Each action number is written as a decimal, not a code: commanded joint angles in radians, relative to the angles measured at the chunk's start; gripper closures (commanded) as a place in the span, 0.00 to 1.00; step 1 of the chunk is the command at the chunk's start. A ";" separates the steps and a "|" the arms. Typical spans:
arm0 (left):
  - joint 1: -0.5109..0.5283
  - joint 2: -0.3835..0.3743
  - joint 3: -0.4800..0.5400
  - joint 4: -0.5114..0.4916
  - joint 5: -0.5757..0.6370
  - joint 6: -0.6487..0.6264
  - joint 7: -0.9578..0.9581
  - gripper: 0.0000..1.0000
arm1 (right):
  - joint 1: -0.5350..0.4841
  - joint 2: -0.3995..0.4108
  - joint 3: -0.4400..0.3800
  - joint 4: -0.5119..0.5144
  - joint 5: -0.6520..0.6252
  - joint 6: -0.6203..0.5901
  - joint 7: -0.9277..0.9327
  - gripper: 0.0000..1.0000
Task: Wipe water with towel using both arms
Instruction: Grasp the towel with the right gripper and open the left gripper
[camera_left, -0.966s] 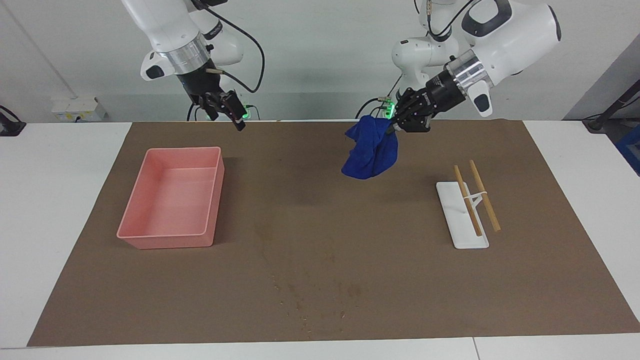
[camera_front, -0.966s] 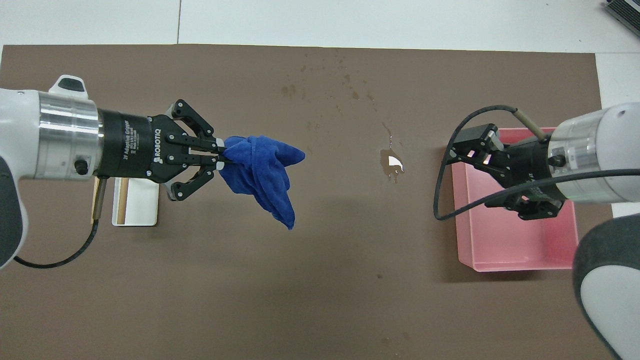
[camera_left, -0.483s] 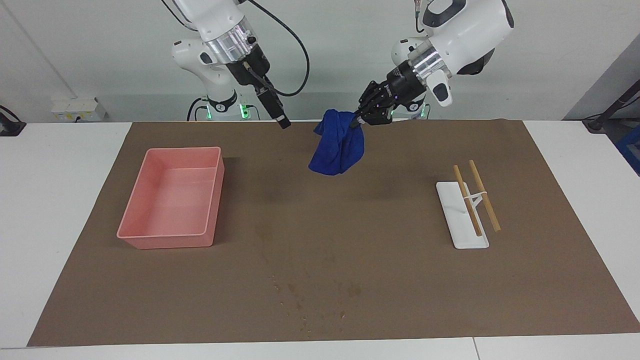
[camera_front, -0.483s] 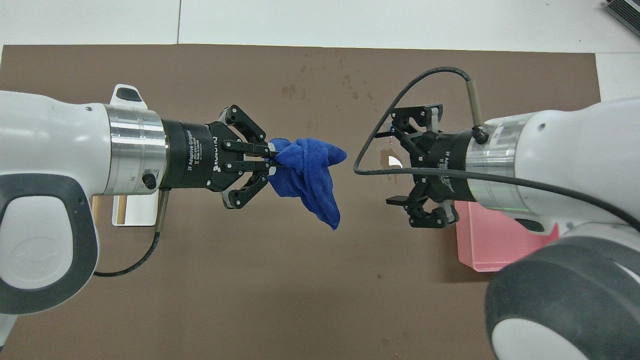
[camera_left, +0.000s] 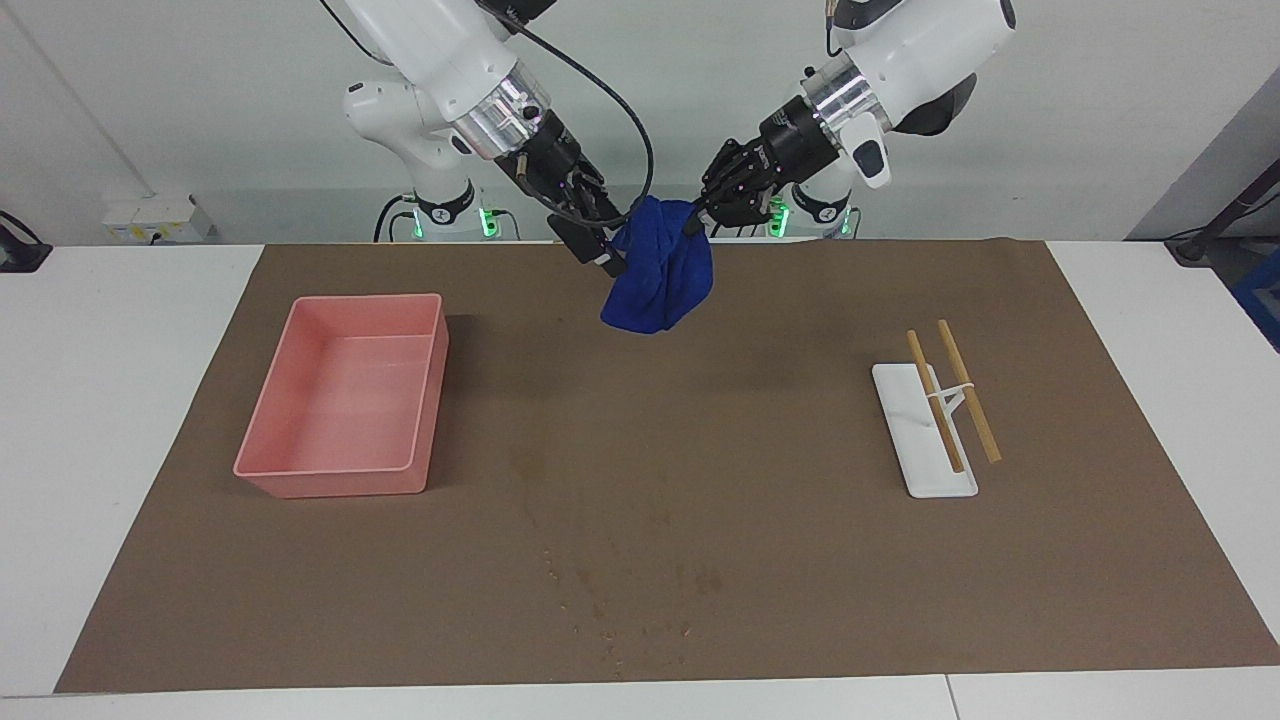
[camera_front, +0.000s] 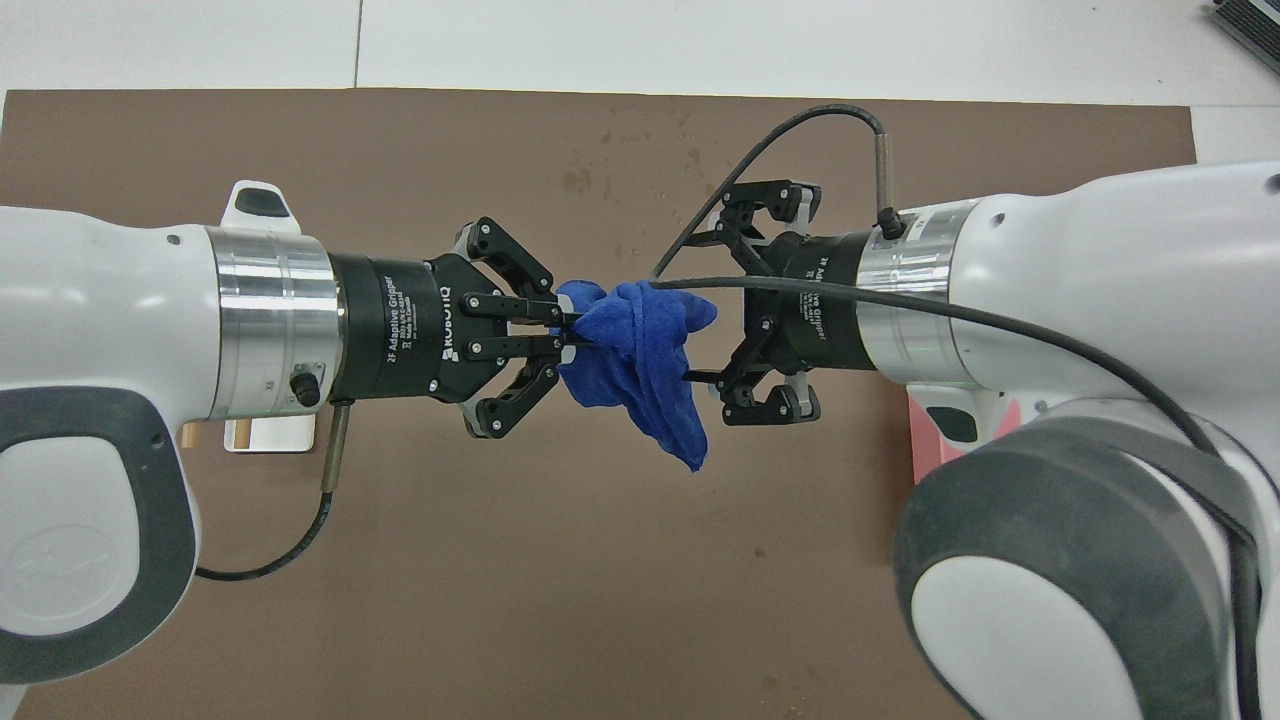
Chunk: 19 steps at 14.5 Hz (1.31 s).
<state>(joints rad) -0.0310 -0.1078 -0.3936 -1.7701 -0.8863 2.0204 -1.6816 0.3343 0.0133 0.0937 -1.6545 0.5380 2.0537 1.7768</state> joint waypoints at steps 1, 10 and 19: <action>-0.020 -0.026 0.009 -0.014 -0.031 0.027 -0.012 1.00 | 0.019 0.017 0.001 0.010 0.020 0.025 0.021 0.00; -0.033 -0.036 0.010 -0.017 -0.031 0.046 -0.015 1.00 | 0.046 0.019 0.001 -0.013 0.017 0.016 0.009 0.28; -0.035 -0.043 0.010 -0.017 -0.029 0.050 -0.015 1.00 | 0.046 0.010 0.001 -0.013 -0.003 -0.053 -0.114 1.00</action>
<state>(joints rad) -0.0526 -0.1231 -0.3924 -1.7704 -0.8923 2.0495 -1.6828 0.3804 0.0340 0.0951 -1.6577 0.5377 2.0331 1.7175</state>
